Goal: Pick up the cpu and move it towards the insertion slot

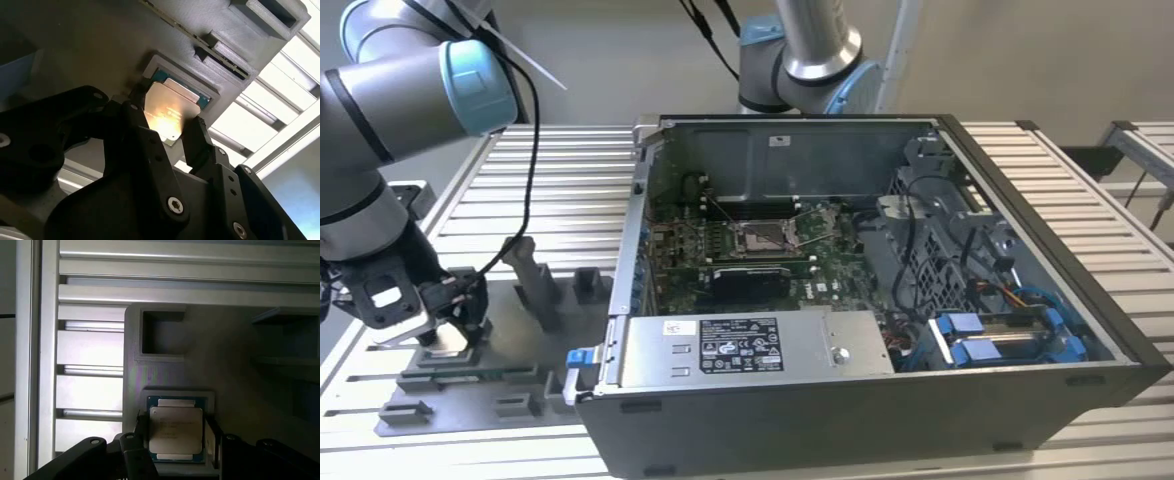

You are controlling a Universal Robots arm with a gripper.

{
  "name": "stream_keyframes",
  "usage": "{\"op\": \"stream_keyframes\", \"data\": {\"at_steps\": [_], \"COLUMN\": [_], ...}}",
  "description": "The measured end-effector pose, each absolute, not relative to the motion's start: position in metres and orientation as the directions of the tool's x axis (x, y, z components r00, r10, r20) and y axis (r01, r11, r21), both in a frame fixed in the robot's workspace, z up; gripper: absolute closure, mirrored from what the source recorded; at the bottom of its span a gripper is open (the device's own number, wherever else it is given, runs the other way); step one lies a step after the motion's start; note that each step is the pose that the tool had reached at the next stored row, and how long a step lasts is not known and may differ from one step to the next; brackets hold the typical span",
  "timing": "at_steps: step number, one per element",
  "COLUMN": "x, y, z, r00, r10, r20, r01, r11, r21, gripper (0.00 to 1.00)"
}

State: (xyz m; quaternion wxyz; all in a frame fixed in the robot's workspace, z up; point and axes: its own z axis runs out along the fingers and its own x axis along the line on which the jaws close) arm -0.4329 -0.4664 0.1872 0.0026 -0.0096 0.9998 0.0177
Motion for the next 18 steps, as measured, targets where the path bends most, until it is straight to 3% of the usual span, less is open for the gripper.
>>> {"op": "stream_keyframes", "data": {"at_steps": [8,18], "x": [-0.433,-0.433], "y": [-0.467,-0.467], "z": [0.189,0.217], "r00": [-1.0,-1.0], "r10": [-0.019,-0.019], "r20": [-0.006,-0.005], "r01": [-0.019,-0.019], "r11": [0.999,0.999], "r21": [0.036,0.035], "gripper": [1.0,1.0]}}
